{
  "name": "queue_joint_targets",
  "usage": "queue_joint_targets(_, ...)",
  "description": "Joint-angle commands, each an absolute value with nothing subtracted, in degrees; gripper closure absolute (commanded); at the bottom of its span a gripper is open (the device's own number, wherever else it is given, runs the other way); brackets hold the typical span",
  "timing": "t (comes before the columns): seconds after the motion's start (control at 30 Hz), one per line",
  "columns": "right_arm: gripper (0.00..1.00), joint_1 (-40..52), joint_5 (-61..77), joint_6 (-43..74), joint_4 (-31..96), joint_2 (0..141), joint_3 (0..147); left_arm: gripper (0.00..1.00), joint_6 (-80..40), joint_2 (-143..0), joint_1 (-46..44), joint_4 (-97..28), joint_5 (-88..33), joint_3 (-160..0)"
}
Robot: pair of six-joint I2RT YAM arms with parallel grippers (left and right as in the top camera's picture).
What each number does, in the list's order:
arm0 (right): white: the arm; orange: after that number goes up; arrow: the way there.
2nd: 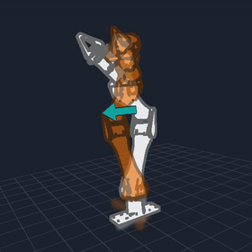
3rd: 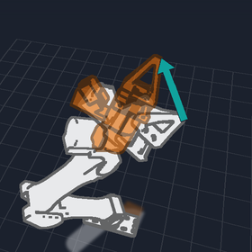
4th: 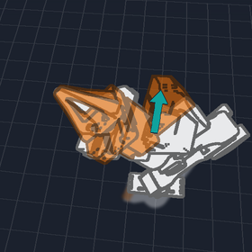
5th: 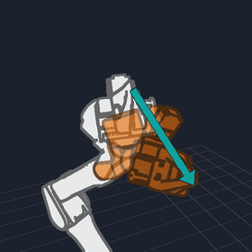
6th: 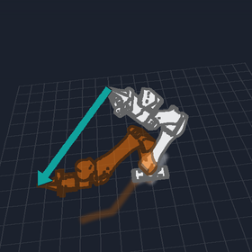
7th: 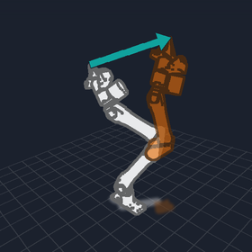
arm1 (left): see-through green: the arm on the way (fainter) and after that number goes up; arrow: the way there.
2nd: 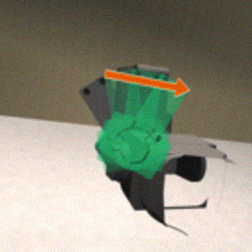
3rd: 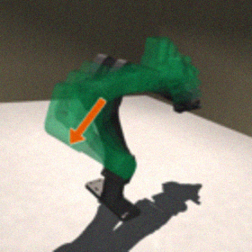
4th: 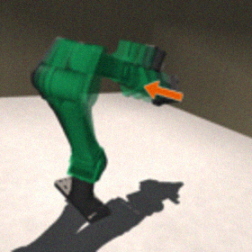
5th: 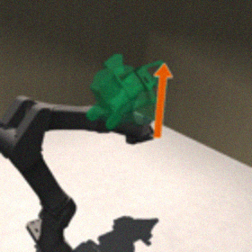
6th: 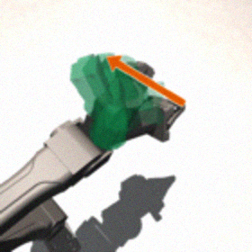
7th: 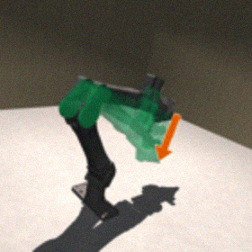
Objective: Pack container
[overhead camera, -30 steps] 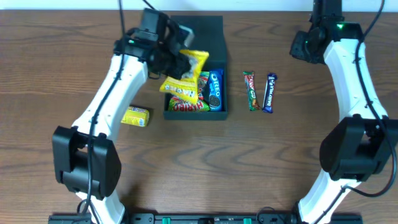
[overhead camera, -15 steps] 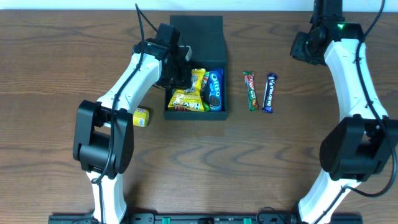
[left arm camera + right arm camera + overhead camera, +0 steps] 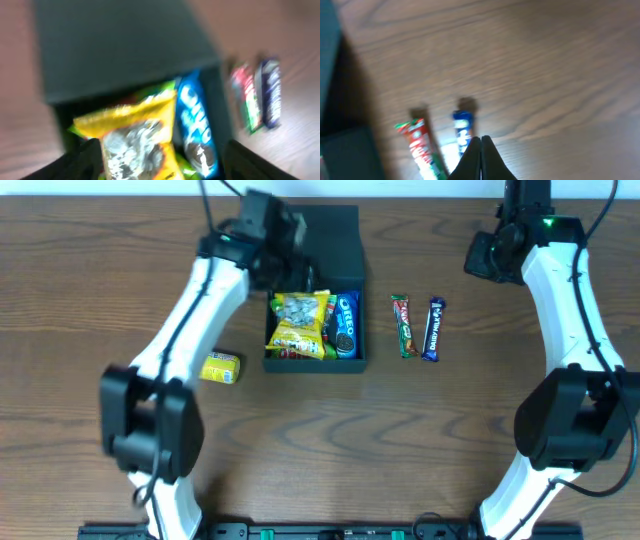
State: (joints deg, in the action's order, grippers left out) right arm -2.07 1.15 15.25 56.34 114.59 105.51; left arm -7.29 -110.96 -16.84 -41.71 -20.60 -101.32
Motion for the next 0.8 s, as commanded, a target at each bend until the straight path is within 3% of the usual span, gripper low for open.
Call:
queue_joint_targets(0.0,0.99,0.1,12.3,8.4,56.5,114.5,105.3,0.11,-9.1,-103.2,-12.8,-40.9,-13.3,-103.7)
queue_joint_targets(0.37,0.98,20.5,21.0,-2.7,53.4,117.5,105.2,0.04,-11.6,-101.1,4.4,-46.9,-10.6,-103.5)
queue_joint_targets(0.77,0.99,32.2,22.3,-3.0,47.3,129.6,105.2,0.02,-10.0,-103.8,6.7,-48.2,-15.1,-103.5)
